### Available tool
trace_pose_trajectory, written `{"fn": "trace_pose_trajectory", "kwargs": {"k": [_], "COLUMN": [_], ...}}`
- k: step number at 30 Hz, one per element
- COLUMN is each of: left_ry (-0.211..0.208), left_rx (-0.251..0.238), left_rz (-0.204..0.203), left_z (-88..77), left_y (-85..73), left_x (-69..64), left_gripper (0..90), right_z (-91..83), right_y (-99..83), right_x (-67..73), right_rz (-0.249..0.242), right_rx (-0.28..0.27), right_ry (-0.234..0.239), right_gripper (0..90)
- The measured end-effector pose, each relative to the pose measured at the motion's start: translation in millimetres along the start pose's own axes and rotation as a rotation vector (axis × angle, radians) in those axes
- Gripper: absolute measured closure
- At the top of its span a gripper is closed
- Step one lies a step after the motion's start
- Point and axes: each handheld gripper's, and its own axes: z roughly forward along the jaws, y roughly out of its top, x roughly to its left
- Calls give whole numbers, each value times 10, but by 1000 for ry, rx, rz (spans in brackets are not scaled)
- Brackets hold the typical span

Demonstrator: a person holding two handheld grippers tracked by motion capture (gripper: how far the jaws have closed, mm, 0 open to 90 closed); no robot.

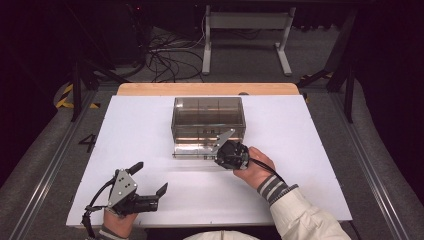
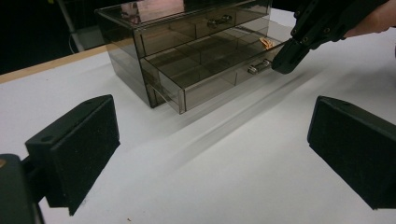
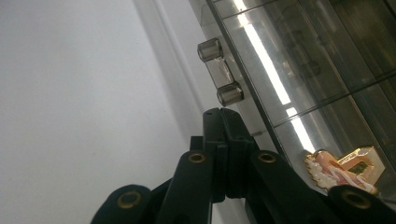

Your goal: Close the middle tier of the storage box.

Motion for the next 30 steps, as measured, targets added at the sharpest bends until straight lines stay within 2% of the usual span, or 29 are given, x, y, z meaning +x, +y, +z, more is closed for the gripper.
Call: {"fn": "trace_pose_trajectory", "kwargs": {"k": [24, 30], "left_ry": [1, -1], "left_rx": [2, 2], "left_rz": [2, 5], "left_z": [2, 2], "left_y": [-1, -1], "left_x": [-1, 4], "left_gripper": [29, 29], "right_z": [19, 19], "right_y": [20, 22], "right_x": [-62, -110], "right_rz": [24, 37], "right_rx": [-18, -45], "right_ry": [-38, -79], "right_gripper": [900, 900]}}
